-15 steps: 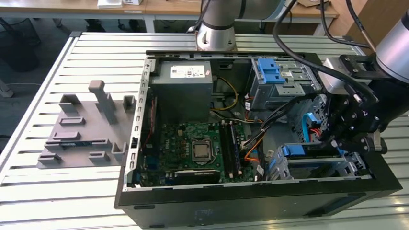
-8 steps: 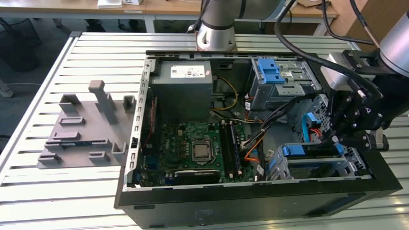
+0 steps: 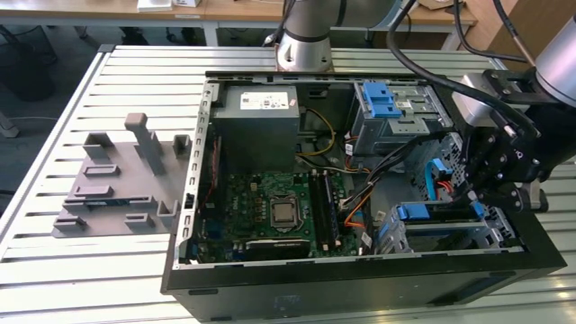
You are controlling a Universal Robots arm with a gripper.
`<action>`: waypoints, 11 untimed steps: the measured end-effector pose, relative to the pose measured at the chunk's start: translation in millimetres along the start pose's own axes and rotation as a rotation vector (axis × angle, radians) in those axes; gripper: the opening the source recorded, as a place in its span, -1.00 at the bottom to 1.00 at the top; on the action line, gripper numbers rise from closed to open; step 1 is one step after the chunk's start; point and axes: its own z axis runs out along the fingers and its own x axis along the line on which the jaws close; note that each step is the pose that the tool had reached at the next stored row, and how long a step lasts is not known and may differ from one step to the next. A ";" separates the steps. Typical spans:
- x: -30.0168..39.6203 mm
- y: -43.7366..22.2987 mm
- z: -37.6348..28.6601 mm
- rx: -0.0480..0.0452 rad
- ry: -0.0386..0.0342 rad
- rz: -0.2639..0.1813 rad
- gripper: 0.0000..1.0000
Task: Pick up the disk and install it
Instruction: 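Insert the second disk wire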
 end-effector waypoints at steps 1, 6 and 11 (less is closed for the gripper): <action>0.0 0.0 -0.4 0.0000 0.0000 0.000 -0.79; 0.0 0.0 -0.6 0.0000 0.0001 0.000 -0.79; 0.0 0.6 -0.6 0.0002 0.0001 0.000 -0.79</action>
